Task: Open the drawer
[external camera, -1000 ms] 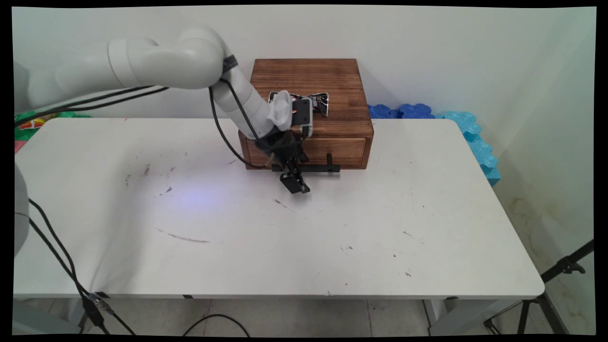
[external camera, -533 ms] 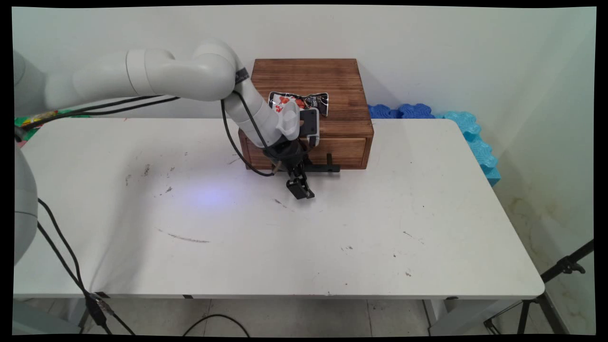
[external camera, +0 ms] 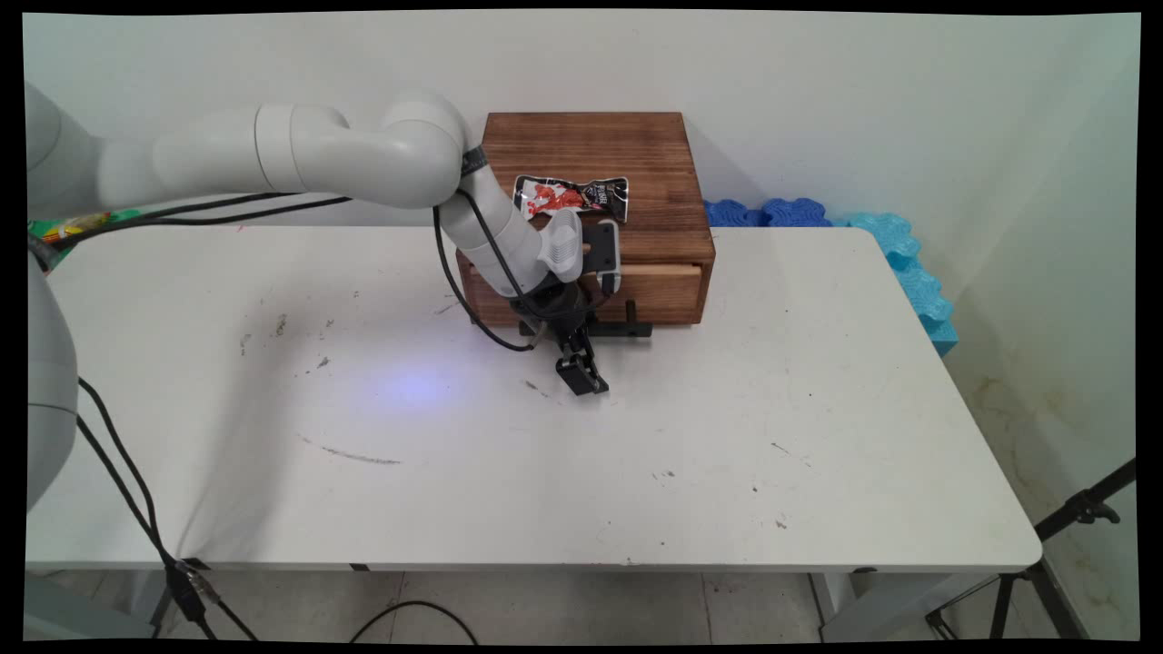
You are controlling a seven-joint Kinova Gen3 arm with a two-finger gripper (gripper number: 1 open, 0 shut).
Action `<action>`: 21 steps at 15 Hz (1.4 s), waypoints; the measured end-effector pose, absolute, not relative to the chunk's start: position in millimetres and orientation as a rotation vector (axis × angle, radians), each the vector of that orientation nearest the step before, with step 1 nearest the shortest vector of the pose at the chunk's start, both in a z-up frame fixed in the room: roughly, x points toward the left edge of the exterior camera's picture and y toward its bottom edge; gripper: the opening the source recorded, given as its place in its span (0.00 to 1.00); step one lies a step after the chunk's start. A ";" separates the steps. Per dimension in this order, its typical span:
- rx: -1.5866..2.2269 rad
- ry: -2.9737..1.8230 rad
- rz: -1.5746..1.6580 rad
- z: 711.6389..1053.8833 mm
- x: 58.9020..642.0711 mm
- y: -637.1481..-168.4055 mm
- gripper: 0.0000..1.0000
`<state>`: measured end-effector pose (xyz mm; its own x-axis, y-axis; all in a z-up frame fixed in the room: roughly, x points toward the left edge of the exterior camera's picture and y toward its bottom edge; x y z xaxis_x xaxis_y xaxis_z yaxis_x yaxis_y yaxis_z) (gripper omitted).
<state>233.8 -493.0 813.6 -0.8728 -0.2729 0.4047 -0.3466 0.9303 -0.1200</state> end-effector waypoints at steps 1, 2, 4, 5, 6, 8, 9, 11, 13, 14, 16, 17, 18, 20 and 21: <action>0.455 -2.700 0.261 813.9 232.4 -490.0 1.00; 0.458 -2.699 0.255 814.5 230.8 -486.3 1.00; 0.462 -2.699 0.243 816.1 228.4 -477.3 1.00; 0.465 -2.700 0.237 816.9 227.8 -472.8 1.00; 0.469 -2.701 0.230 817.8 227.1 -467.4 1.00; 0.480 -2.703 0.219 819.4 227.0 -456.1 1.00; 0.484 -2.704 0.213 820.4 226.9 -449.8 1.00; 0.489 -2.704 0.205 822.1 226.4 -440.9 1.00; 0.493 -2.704 0.198 824.1 225.9 -432.0 1.00; 0.494 -2.703 0.193 825.5 225.6 -426.4 1.00; 0.493 -2.703 0.183 828.8 224.7 -413.1 1.00; 0.492 -2.702 0.179 830.3 224.5 -407.4 1.00; 0.491 -2.702 0.174 831.9 224.0 -400.6 1.00; 0.487 -2.702 0.164 835.0 223.2 -387.5 1.00; 0.485 -2.702 0.157 836.5 222.7 -380.2 1.00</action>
<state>222.7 -380.2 836.5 -0.8644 -0.3117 0.3947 -0.3554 0.9338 -0.0409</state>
